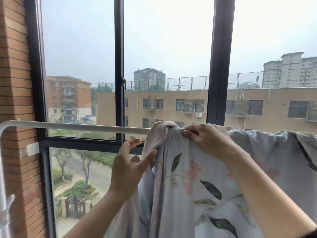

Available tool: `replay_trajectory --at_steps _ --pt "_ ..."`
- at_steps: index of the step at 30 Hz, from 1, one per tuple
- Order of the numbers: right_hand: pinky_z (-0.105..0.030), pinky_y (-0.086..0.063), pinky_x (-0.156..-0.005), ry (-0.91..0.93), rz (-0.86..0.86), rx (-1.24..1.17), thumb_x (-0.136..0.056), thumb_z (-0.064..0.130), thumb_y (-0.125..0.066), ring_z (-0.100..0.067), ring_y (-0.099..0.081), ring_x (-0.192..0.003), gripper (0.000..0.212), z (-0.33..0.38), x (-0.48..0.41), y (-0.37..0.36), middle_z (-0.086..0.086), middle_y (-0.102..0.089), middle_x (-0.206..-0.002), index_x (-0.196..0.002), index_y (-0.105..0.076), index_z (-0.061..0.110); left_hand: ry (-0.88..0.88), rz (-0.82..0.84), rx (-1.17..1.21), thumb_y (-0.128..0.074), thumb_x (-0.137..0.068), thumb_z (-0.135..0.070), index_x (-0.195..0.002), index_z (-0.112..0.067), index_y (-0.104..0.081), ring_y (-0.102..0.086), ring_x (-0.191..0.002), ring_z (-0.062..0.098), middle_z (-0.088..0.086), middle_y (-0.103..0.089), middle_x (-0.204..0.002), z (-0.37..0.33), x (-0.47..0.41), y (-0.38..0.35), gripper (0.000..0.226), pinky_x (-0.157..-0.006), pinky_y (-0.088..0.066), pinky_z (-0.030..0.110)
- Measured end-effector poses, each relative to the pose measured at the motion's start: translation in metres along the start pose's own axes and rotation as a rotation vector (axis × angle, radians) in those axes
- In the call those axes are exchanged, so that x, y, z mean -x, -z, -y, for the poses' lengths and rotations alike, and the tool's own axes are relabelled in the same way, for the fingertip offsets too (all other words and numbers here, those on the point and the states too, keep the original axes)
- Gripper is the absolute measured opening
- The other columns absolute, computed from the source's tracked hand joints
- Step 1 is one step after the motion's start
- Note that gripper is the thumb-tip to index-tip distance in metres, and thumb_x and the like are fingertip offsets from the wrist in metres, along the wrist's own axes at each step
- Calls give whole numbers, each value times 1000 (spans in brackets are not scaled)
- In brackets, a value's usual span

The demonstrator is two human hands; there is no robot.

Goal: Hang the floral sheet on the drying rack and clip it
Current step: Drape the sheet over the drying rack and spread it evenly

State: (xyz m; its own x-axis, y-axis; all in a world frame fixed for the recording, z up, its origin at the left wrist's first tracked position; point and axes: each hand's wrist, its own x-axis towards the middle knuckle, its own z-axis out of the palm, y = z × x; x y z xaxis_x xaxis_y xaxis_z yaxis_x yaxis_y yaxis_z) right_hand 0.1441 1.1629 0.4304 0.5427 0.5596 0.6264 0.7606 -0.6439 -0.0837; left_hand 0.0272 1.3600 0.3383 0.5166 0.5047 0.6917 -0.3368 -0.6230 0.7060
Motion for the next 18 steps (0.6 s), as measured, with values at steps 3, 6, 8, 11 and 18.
replay_trajectory --at_steps 3,6,8,11,18 --pt "-28 -34 -79 1 -6 -17 -97 51 -41 -15 -59 -110 28 1 2 1 15 -69 -112 -115 -62 47 179 178 31 -74 -55 -68 -108 -35 -56 -64 -89 -5 -18 -66 -100 7 4 -5 65 -68 -47 11" --pt "-27 -35 -79 -4 -8 -27 -97 52 -42 -16 -59 -111 28 -1 5 4 14 -69 -113 -115 -62 48 317 322 225 -86 -51 -54 -106 -20 -60 -71 -86 11 -1 -73 -93 14 18 -14 70 -65 -54 20" --pt "-28 -36 -81 -4 -7 -24 -97 52 -42 -17 -59 -112 28 -2 6 5 14 -69 -113 -116 -62 48 337 352 195 -82 -46 -56 -100 -18 -63 -70 -81 7 -5 -74 -87 15 30 -19 69 -63 -52 17" --pt "-30 -39 -86 3 -9 -15 -97 52 -41 -17 -59 -112 29 -3 7 6 13 -69 -114 -117 -62 47 357 327 192 -87 -53 -51 -94 -14 -69 -69 -69 5 -6 -75 -77 17 40 -22 58 -58 -49 14" --pt "-30 -38 -85 13 -13 0 -98 51 -40 -17 -59 -111 29 -3 7 7 12 -69 -113 -116 -62 46 376 294 211 -65 -87 -9 -75 -4 -68 -63 -58 9 1 -67 -61 2 34 5 14 -54 -47 15"
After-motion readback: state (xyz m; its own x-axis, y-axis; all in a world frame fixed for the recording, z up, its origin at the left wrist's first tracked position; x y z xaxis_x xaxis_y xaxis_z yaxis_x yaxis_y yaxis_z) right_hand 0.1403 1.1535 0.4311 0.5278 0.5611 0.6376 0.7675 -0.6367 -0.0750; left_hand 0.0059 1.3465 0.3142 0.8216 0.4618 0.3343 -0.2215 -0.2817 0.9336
